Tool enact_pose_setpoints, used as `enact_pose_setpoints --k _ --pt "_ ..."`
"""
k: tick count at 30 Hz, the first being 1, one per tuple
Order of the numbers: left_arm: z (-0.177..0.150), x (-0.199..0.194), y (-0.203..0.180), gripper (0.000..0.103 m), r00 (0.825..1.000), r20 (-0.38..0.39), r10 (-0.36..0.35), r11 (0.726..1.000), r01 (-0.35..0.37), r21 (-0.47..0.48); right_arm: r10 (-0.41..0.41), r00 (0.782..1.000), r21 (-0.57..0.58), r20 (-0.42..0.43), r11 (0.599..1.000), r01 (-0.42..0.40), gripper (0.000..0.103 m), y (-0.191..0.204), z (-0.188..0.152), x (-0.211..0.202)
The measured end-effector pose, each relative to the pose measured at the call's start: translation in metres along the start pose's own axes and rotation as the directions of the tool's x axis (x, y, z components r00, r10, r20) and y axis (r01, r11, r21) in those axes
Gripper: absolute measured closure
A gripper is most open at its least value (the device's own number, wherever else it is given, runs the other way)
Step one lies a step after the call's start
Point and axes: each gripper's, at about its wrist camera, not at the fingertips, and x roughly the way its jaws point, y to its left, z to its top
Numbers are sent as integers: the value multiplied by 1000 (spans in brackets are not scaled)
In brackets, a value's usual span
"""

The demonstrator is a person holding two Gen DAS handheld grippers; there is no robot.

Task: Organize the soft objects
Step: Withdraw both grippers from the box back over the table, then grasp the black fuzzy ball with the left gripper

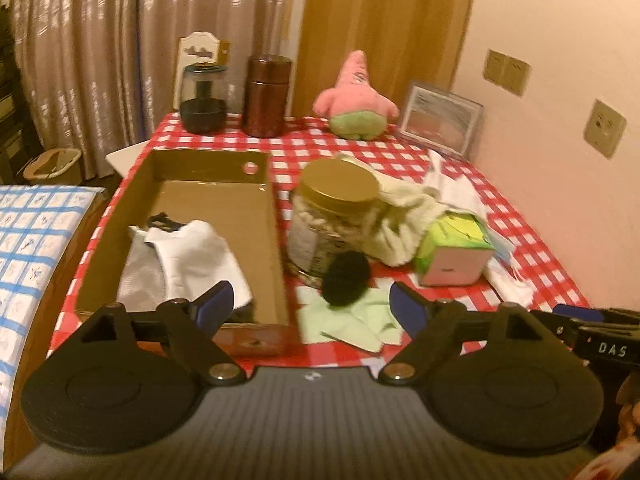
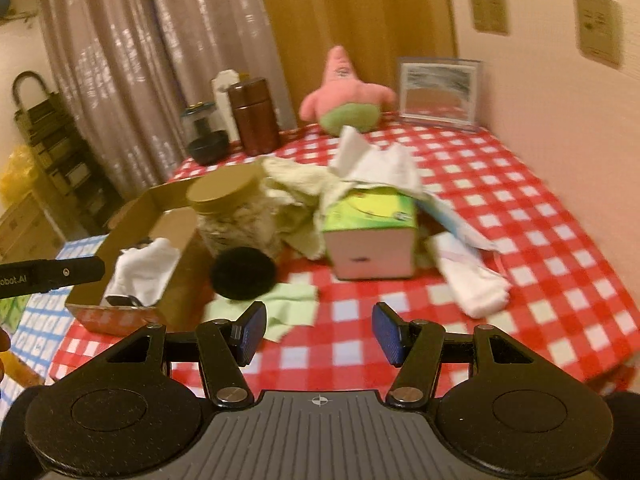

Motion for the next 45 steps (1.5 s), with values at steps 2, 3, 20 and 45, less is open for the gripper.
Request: enact_pose_setpoints --k 2,3,20,45 --pt "-2 1 -9 20 1000 -10 -10 1000 10 16 -14 1000 7 4 1000 14 44 -9 -2 -7" --pt "-4 2 -12 20 1000 -13 -16 1000 17 23 -21 1000 10 5 1000 21 44 -12 -2 -9" --pt "-13 33 -48 20 996 -64 -68 988 76 133 -77 997 45 -6 996 77 44 -48 -6 -9" --pt "-5 173 -42 36 990 -143 12 962 28 270 -106 989 11 -106 994 107 44 -86 2 87"
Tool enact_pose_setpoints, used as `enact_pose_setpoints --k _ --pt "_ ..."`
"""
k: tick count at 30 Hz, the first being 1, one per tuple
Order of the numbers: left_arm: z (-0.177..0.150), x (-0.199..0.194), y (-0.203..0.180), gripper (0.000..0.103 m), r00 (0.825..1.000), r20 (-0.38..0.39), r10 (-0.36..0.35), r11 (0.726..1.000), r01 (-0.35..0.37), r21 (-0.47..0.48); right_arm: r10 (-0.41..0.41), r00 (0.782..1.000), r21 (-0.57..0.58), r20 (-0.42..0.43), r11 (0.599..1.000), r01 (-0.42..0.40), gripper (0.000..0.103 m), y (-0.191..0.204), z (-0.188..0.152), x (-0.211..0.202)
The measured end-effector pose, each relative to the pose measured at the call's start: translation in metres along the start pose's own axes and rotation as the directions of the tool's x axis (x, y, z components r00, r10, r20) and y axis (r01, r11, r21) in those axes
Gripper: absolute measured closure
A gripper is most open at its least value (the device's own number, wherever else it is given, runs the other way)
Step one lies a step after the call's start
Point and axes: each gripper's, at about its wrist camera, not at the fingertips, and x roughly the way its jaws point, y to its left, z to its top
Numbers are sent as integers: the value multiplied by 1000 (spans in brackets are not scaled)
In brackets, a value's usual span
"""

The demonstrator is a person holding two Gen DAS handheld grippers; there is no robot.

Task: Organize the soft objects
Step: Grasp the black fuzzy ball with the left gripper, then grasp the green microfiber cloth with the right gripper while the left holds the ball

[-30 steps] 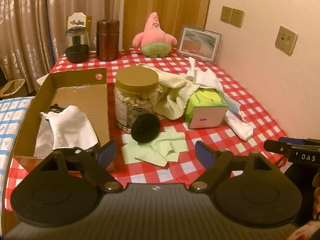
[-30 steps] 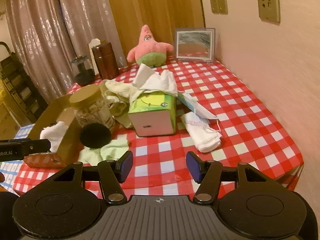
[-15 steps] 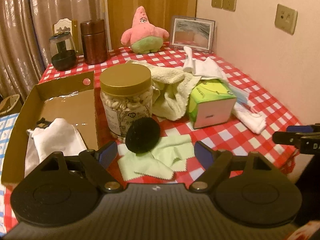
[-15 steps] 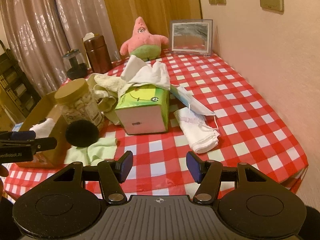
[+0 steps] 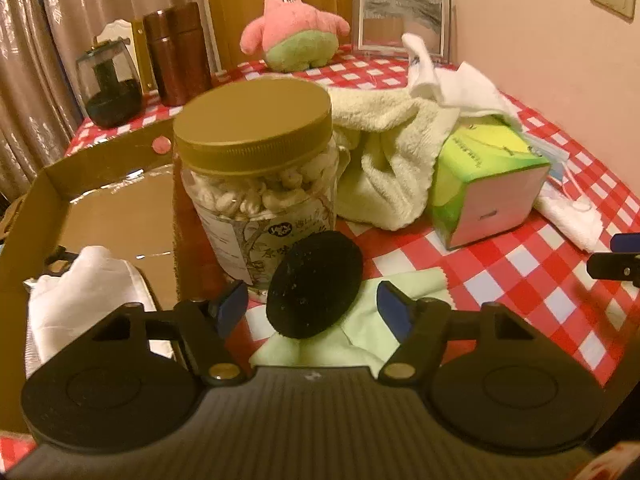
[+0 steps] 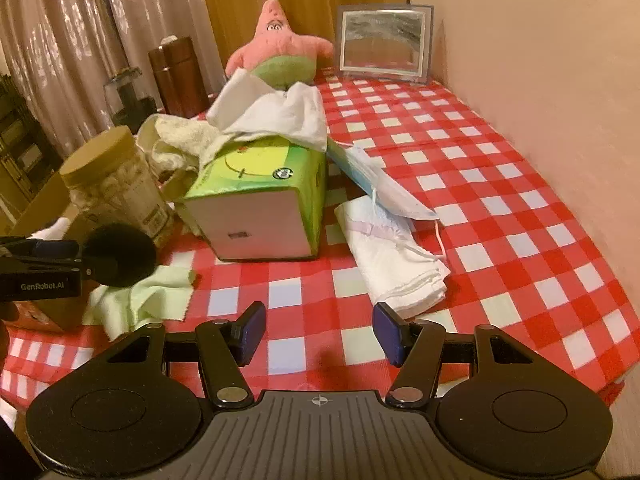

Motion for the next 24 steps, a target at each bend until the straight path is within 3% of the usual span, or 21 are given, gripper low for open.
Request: enact_pose_setpoints --k 8,15,19,24 --pt "0 14 -4 58 1000 -18 -15 1000 15 6 -17 1000 -57 -6 998 17 44 3 2 23" --pt "-3 12 -4 90 999 -20 -49 999 49 -21 -16 1000 -89 -11 996 15 44 6 -1 30" --pt "0 0 0 92 997 7 -73 996 73 -54 42 999 -99 -13 994 -43 44 15 -1 32" --pt "2 -20 11 92 996 33 -89 991 91 -96 131 991 -194 -22 972 -133 44 49 -2 35"
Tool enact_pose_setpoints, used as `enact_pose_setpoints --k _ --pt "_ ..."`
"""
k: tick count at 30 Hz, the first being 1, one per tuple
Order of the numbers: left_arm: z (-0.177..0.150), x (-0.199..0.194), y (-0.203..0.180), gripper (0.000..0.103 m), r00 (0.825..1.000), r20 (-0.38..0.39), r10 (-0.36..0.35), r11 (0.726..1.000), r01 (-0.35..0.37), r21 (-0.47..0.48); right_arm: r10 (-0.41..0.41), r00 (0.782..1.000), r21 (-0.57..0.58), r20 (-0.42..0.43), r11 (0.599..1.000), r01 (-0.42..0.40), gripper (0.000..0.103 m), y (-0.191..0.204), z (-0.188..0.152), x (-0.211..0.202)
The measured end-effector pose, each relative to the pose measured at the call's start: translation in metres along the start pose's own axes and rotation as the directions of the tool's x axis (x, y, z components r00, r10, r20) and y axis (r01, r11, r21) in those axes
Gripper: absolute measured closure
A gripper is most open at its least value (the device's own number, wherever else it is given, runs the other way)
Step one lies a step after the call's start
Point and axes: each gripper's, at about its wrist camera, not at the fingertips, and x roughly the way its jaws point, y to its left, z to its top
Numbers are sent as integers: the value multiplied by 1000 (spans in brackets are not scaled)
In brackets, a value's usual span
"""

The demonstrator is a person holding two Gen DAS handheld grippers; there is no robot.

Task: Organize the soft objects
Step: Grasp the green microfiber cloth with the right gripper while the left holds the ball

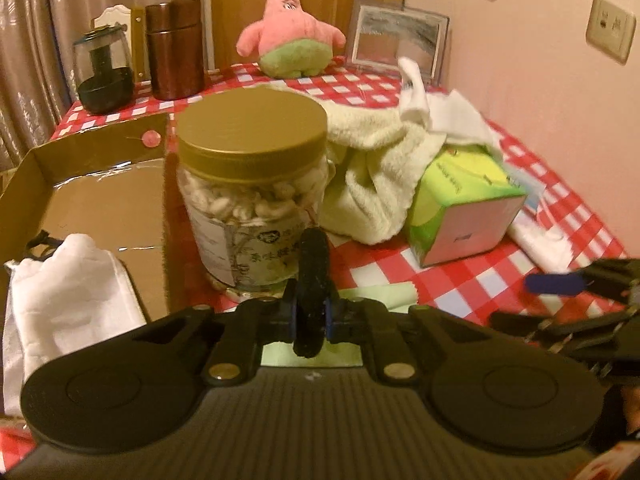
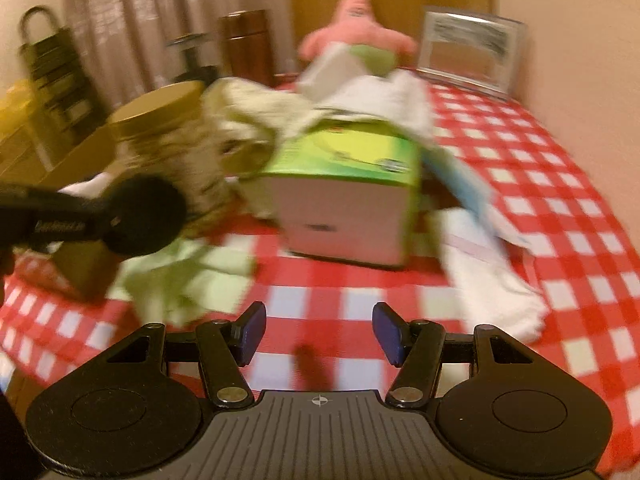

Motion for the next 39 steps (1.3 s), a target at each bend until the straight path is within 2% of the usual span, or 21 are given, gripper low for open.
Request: enact_pose_setpoints --k 6,7,8,10,13,22,27,31,34,36,38,39 --pt "-4 -26 17 92 999 35 30 999 -29 -38 100 995 -124 -13 987 -101 43 43 5 18" --pt "-4 -29 20 93 998 41 40 998 -38 -43 113 993 -138 -17 984 -114 39 49 5 23" --pt "-4 -33 24 93 998 47 50 998 -48 -51 121 992 -149 -19 981 -123 30 55 6 27" --pt "-5 -36 32 93 997 56 56 996 -52 -75 139 990 -159 -17 977 -140 25 64 8 36" --pt "-5 -40 41 93 997 65 52 993 -44 -108 156 987 -189 -26 969 -158 25 77 12 54" --pt "-6 -40 49 93 996 75 45 991 -34 -132 160 984 -217 -73 961 -172 25 102 14 92" --pt "-7 -40 50 93 996 77 45 990 -35 -134 135 989 -271 -64 951 -147 26 113 13 98" --pt "-7 -41 50 93 996 76 45 991 -35 -133 111 993 -318 -51 940 -121 40 116 8 98" --pt "-7 -41 51 93 996 75 44 990 -34 -135 119 991 -319 -56 939 -130 60 115 8 97" --pt "-8 -40 50 93 997 71 44 990 -34 -136 125 990 -307 -65 941 -139 68 115 8 97" --pt "-9 -41 51 93 997 66 46 990 -36 -136 135 988 -303 -72 941 -151 92 115 8 91" --pt "-9 -41 50 93 997 65 48 990 -39 -136 135 988 -298 -77 942 -152 99 115 8 90"
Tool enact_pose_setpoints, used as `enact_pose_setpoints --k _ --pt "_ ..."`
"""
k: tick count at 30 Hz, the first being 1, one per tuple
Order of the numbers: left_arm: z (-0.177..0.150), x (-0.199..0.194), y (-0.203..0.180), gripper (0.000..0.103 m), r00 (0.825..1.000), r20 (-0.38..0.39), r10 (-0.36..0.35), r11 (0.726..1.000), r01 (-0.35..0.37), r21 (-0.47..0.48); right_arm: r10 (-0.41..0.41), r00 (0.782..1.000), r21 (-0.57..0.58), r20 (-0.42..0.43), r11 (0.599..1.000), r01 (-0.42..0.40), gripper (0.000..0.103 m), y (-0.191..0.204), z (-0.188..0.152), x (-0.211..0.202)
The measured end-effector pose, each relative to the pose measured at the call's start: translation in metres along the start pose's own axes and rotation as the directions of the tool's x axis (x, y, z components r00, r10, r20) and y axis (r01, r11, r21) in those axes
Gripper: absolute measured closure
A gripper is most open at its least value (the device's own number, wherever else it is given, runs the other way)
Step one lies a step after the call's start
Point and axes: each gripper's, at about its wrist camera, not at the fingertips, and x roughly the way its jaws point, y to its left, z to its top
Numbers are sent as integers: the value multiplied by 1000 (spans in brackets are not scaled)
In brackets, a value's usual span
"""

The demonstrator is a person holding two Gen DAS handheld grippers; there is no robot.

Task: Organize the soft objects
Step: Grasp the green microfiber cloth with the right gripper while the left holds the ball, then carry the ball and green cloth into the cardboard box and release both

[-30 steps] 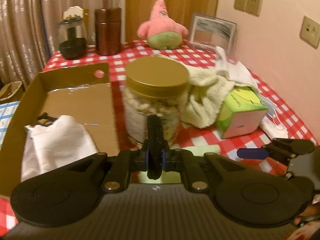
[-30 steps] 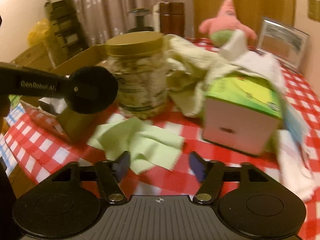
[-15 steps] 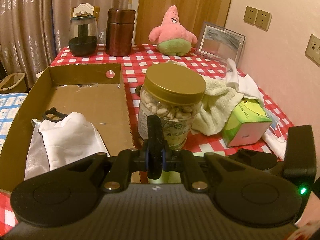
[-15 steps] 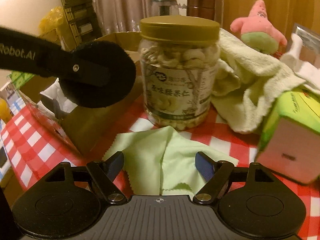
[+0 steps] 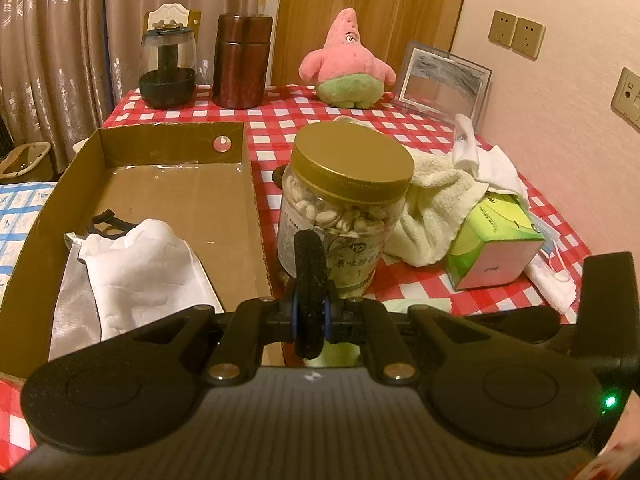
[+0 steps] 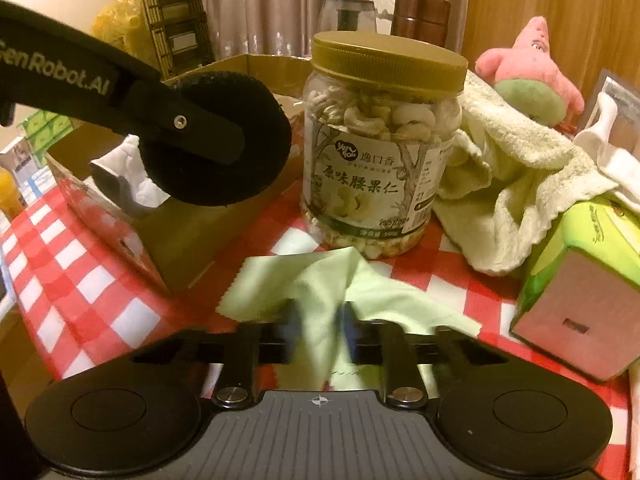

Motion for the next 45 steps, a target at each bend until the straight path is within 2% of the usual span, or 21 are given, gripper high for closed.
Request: enact_pose_setpoints --k 4,16,25,34,45 --pt "0 -5 -3 93 1000 4 6 1000 -6 0 -11 1000 55 10 998 10 100 -8 -2 -15" --pt "3 -45 -23 93 999 50 -4 1000 5 -7 -104 989 109 109 990 92 101 -12 -3 -96" --pt "1 -80 -24 93 997 76 15 1000 -14 -17 -105 981 113 162 990 88 101 2 4 -139" --pt "-4 -96 -5 93 997 68 48 997 -44 -58 -82 976 80 199 995 67 101 19 21 -152" --pt "-8 -100 21 93 995 62 78 994 -72 -84 -22 979 31 204 999 16 101 42 43 -137"
